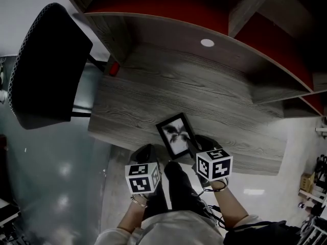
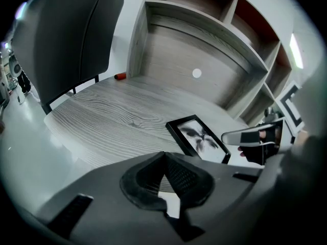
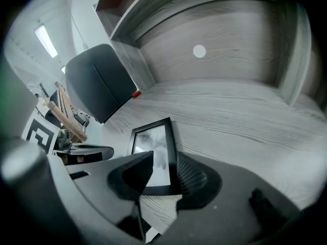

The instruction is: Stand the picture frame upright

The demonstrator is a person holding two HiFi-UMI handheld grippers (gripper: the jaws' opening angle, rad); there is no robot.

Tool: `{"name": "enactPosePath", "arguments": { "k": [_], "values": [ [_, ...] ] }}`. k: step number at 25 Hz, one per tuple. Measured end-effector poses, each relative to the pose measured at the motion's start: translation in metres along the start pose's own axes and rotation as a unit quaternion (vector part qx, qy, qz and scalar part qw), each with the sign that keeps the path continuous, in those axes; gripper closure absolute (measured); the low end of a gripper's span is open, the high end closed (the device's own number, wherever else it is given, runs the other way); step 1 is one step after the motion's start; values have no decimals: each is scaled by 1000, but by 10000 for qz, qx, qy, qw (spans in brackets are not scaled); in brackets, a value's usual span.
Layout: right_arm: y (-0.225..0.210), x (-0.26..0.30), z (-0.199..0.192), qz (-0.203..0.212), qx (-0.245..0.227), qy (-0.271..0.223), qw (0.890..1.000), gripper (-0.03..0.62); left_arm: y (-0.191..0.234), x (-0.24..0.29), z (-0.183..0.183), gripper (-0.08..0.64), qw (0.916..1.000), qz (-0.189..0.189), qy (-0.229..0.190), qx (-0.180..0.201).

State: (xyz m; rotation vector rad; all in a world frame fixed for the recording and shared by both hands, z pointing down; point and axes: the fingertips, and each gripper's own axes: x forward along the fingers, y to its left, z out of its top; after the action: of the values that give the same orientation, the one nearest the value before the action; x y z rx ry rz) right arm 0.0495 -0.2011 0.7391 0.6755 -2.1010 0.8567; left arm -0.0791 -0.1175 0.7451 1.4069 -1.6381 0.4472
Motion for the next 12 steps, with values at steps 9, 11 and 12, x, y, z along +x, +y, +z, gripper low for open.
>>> {"name": "enactPosePath", "arguments": {
  "k": [9, 11, 12],
  "values": [
    [-4, 11, -4, 113, -251, 229, 9994, 455, 6, 1, -10, 548, 9995, 128, -85, -269],
    [-6, 13, -2, 129, -338, 292, 9989, 454, 6, 1, -9, 548, 9993, 156, -112, -326],
    [-6, 14, -1, 137, -388, 325, 9986, 456, 7, 1, -9, 548, 9992, 167, -128, -346]
  ]
}}
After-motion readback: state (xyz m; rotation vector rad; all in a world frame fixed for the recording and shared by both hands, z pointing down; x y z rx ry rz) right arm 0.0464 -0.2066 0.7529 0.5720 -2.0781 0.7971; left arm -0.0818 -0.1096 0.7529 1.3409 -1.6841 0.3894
